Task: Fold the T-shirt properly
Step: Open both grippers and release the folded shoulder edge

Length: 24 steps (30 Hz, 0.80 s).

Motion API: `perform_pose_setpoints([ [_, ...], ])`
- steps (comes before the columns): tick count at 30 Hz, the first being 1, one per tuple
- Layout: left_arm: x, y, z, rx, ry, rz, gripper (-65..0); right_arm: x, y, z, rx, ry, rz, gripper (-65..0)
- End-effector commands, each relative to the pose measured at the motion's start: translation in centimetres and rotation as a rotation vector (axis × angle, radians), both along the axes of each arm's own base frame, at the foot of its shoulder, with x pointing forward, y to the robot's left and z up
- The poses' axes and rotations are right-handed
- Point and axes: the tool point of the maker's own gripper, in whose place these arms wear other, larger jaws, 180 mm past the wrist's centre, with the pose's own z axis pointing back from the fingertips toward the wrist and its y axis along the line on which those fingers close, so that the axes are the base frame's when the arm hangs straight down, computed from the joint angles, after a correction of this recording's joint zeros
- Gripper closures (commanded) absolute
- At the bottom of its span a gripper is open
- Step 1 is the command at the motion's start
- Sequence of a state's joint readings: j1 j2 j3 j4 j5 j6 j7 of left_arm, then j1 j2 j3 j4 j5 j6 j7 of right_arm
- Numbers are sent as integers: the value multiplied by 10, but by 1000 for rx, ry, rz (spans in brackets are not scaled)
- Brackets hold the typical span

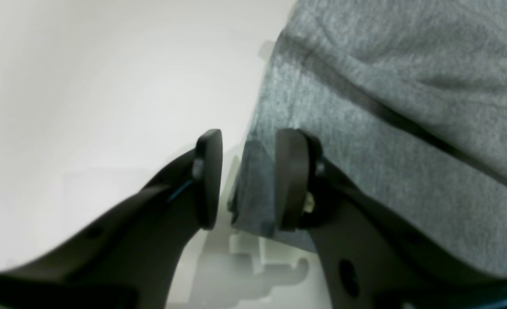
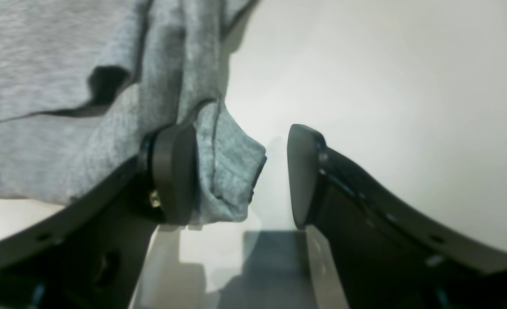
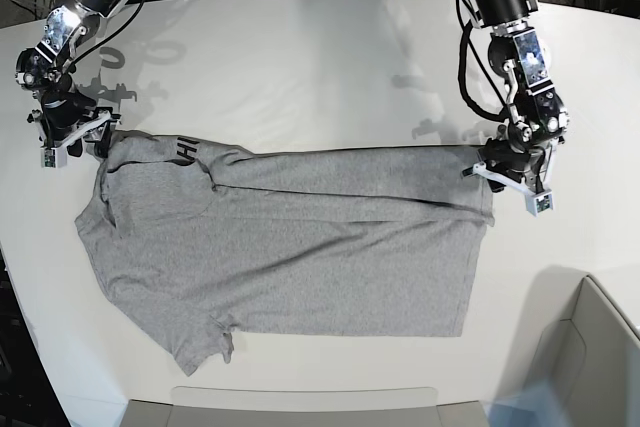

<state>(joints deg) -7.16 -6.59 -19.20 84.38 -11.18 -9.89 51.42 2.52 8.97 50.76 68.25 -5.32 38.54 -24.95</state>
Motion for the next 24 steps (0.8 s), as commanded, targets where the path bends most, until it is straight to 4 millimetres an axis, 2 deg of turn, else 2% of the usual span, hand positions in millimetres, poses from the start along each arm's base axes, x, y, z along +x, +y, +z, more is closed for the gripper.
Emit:
perform_pose_setpoints([
  [1,12,5,16,16,-52,-4,-221,-6,2,-6,-16,54,35,-336],
  [3,11,8,16,25,-50,-37,-237,-6,2,-7,-17,56,35,-336],
  [6,-2,23,3,-19,9,-12,-240,-7,1,-7,-21,59,35,-336],
  [8,3,32,4,-47,15,5,-240,-7,-1,-6,-26,59,34,-336],
  [12,0,41,-9,-65,64,-37,-240,-8,-2,-6,-28,62,35,-336],
  [16,-5,31,-13,-72,100,-132,-240,-11,-2,-10,-59,93,43,-336],
  [19,-10,37,-11,-83,103,-136,-240,-12,-3,-11,-63,100,44,-336],
  [21,-13,33,-11,-111,115,-172,-240,-11,-3,-11,-63,97,44,-336],
  [24,-6,22,-1,-143,99,-248,-240,-11,-3,-11,-63,95,44,-336],
])
